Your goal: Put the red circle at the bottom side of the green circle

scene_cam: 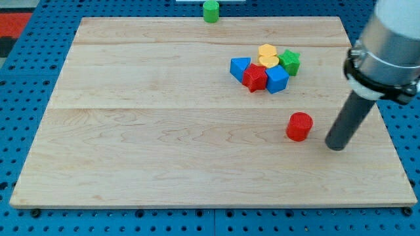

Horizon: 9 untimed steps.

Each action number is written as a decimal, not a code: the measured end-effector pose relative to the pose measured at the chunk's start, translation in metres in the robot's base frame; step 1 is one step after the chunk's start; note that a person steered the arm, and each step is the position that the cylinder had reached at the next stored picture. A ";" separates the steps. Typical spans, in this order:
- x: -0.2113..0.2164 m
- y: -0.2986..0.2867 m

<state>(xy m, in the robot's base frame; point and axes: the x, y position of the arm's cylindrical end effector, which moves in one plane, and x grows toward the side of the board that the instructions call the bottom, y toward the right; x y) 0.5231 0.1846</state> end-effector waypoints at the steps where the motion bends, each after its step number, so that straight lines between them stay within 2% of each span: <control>1: -0.002 -0.043; 4: -0.061 -0.038; 6: -0.089 -0.005; 9: -0.084 -0.128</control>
<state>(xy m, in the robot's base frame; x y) 0.4387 0.0569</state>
